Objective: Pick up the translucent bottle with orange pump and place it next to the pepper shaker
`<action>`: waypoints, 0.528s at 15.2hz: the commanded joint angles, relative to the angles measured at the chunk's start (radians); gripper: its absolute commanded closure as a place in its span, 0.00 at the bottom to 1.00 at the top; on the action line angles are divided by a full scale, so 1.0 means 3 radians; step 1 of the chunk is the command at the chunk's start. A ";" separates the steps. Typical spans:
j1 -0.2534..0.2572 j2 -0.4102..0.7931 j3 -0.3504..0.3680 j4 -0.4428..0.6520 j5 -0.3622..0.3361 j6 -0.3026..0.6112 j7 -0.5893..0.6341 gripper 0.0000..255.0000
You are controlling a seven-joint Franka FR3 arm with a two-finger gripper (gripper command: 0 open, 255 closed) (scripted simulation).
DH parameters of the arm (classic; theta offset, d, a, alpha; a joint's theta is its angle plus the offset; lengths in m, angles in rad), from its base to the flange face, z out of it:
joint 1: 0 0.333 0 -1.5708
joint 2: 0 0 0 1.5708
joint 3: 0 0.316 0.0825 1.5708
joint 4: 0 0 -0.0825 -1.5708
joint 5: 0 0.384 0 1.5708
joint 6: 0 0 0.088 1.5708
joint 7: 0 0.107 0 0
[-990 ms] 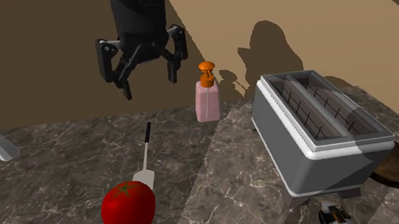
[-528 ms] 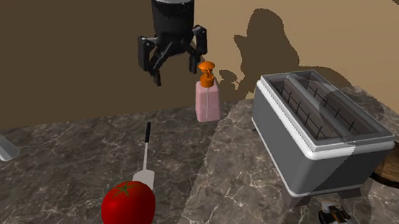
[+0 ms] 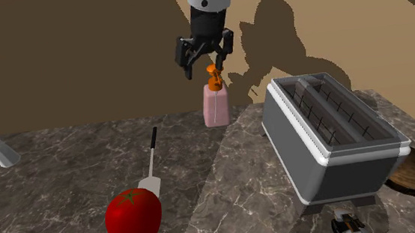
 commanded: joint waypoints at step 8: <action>-0.0415 0.0913 -0.0011 0.0887 0.0580 -0.0040 -0.0427 0.00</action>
